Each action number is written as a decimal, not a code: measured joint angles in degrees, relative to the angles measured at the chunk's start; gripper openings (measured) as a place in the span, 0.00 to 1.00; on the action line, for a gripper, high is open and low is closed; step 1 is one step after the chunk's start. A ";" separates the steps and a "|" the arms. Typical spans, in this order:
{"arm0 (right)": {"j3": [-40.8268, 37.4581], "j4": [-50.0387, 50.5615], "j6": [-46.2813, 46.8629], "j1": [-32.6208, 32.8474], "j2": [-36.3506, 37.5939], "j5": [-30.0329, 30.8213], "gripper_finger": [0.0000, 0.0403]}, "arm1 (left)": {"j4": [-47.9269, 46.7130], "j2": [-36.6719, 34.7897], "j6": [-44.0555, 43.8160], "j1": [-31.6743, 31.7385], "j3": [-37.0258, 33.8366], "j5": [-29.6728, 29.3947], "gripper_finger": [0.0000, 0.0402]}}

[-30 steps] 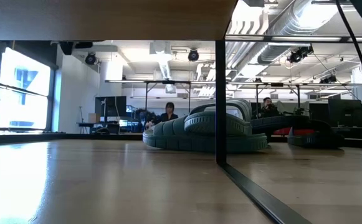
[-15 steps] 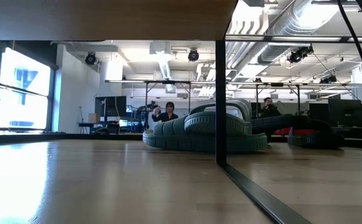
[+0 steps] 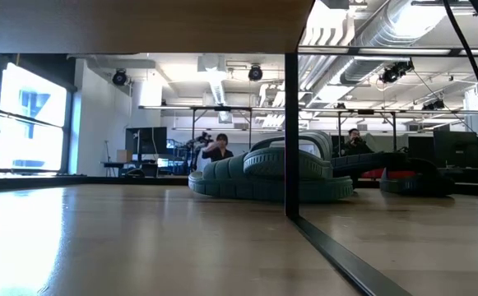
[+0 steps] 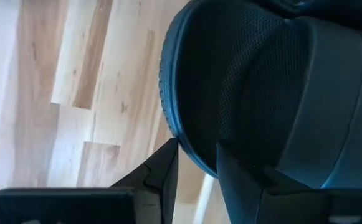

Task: Pick and place slides into the shelf
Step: Put the pair black slipper on the shelf, then adjust the black slippers on the shelf

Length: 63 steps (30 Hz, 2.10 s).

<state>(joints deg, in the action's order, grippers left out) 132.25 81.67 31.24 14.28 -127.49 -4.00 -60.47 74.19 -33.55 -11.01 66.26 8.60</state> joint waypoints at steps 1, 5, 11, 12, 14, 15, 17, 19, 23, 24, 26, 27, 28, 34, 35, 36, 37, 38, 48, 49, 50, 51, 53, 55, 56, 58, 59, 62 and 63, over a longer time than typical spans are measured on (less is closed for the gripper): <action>0.00 0.00 0.03 0.26 -0.03 0.58 0.00 | 0.24 -0.03 -0.53 -0.47 0.00 -0.09 0.23; 0.00 -0.55 0.86 0.68 0.01 1.83 0.00 | 0.72 -0.04 -3.25 -1.91 0.00 -0.30 0.23; 0.00 -1.84 -0.26 0.69 0.10 1.82 0.00 | 0.90 -0.04 -6.33 -2.88 0.00 -0.49 0.23; 0.00 -2.01 -0.59 0.76 0.10 1.80 0.00 | 0.92 -0.04 -6.87 -3.15 0.00 -0.57 0.23; 0.00 -2.33 -1.51 0.85 0.10 1.08 0.00 | 1.06 -0.04 -7.37 -3.42 0.00 -0.68 0.24; 0.00 -2.49 -1.57 0.85 0.10 0.71 0.00 | 1.30 -0.04 -7.45 -3.52 0.00 -0.49 0.23; 0.00 -2.66 -1.72 0.85 0.15 0.38 0.00 | 2.00 -0.04 -8.22 -4.31 0.01 -0.50 0.24; 0.00 -3.07 -1.97 0.92 0.21 0.31 0.00 | 2.86 -0.04 -8.42 -4.49 0.00 -0.77 0.24; 0.00 -3.06 -2.09 0.92 0.21 0.17 0.00 | 3.50 -0.04 -8.89 -4.45 0.00 -1.90 0.24; 0.00 -3.06 -1.69 0.92 0.21 0.74 0.00 | 3.56 -0.04 -8.91 -4.43 0.00 -2.58 0.24; 0.00 -2.60 -1.54 0.86 0.21 1.86 0.00 | 3.46 -0.07 -8.93 -4.41 0.02 -4.26 0.24; 0.00 -2.36 -1.39 0.78 0.21 2.19 0.00 | 3.40 -0.07 -9.02 -4.39 0.02 -5.11 0.24; 0.00 -2.21 -1.24 0.70 0.21 2.21 0.00 | 3.32 -0.07 -9.31 -4.39 0.02 -5.51 0.24; 0.00 0.90 -0.62 0.70 0.29 1.84 0.00 | -0.81 -0.07 -10.22 -4.43 0.33 -7.24 0.24; 0.00 1.68 -0.43 0.68 0.40 2.55 0.00 | -3.21 -0.05 -10.22 -4.41 0.85 -8.83 0.24; 0.00 2.13 -0.44 0.56 0.66 3.38 0.00 | -5.98 -0.04 -10.22 -4.41 1.76 -10.76 0.24; 0.00 2.12 -0.47 0.46 1.04 4.30 0.00 | -8.84 -0.04 -10.22 -4.41 2.99 -12.74 0.24; 0.00 2.02 -0.44 0.34 1.48 5.06 0.00 | -11.49 -0.07 -10.21 -4.41 4.41 -14.41 0.24; 0.00 2.20 -2.52 1.19 5.64 8.31 0.00 | -21.55 -0.15 -5.77 -14.70 15.09 -10.13 0.24; 0.00 2.37 -3.18 1.80 6.25 8.36 0.00 | -21.63 -0.15 -7.13 -16.87 15.13 -9.21 0.24; 0.00 2.61 -4.05 2.47 6.86 8.53 0.00 | -21.75 -0.15 -8.82 -19.11 15.13 -8.42 0.24; 0.00 2.58 -5.29 3.19 7.69 8.60 0.00 | -21.90 -0.15 -10.54 -21.38 15.13 -7.92 0.24; 0.00 2.03 -10.21 4.87 9.32 8.03 0.00 | -21.65 -0.15 -14.16 -25.42 15.13 -7.79 0.24; 0.04 -0.09 -15.03 6.70 10.22 7.17 0.00 | -20.14 -0.15 -17.31 -28.78 15.13 -8.36 0.24; 0.07 -1.62 -16.21 7.53 10.26 6.52 0.00 | -18.91 -0.15 -18.67 -30.08 15.13 -8.95 0.24; 0.04 -3.56 -17.01 8.78 10.07 4.26 0.00 | -16.50 -0.09 -21.18 -32.16 15.13 -10.31 0.24; 0.02 -4.09 -16.91 9.27 9.93 3.41 0.00 | -15.30 -0.09 -22.36 -32.88 15.13 -11.18 0.24; 0.04 -5.84 -15.16 10.24 9.09 3.29 0.00 | -12.38 0.43 -23.95 -34.04 15.13 -12.94 0.23; 0.02 -5.99 -14.01 10.47 8.66 3.49 0.00 | -11.68 0.80 -23.94 -34.20 15.13 -13.15 0.23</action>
<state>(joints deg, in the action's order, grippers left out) 132.27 75.68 17.23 24.76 -118.83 -0.51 -72.14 74.99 -57.49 -45.21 81.38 -4.55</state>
